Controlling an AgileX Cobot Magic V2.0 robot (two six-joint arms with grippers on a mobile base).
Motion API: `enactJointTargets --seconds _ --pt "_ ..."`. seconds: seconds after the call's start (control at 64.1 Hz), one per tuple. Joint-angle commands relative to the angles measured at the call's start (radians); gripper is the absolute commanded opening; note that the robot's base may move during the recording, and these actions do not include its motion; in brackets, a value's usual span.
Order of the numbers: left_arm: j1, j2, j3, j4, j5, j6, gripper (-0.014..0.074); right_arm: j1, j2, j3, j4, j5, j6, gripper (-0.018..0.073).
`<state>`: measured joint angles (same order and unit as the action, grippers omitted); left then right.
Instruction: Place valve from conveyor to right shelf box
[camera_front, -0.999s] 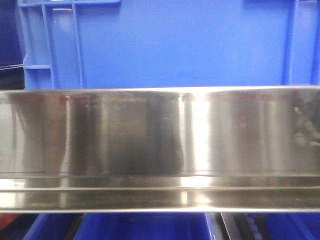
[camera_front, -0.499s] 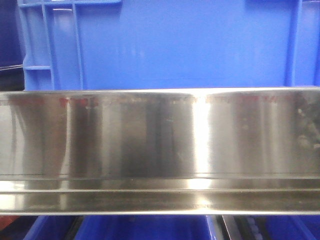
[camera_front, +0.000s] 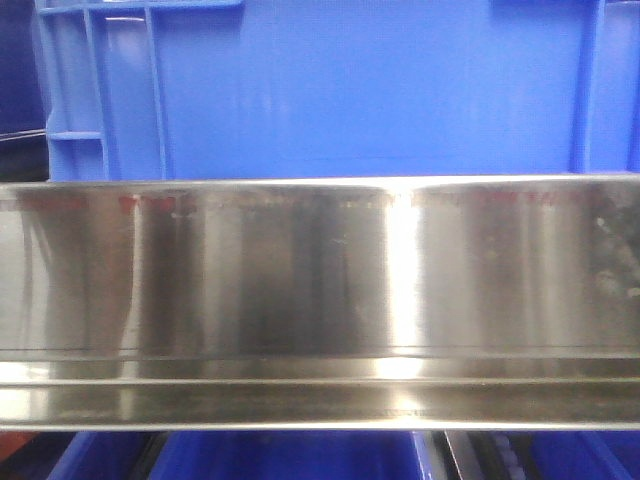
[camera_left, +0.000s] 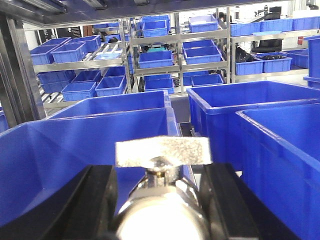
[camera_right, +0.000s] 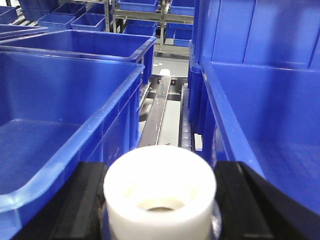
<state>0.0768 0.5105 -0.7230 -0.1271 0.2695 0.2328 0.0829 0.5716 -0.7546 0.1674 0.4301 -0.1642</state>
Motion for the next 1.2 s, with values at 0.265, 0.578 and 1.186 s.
enactJointTargets --seconds 0.265,0.578,1.186 --pt "-0.006 -0.007 -0.015 -0.010 -0.068 -0.005 -0.0111 -0.001 -0.007 -0.018 0.001 -0.087 -0.002 -0.0153" --pt "-0.021 0.005 -0.057 -0.010 -0.078 -0.005 -0.0111 -0.001 -0.007 -0.034 0.001 -0.082 -0.002 -0.0153" --pt "-0.490 0.575 -0.683 -0.010 0.248 -0.005 -0.0111 0.272 0.417 -0.630 0.001 0.085 -0.002 -0.0153"
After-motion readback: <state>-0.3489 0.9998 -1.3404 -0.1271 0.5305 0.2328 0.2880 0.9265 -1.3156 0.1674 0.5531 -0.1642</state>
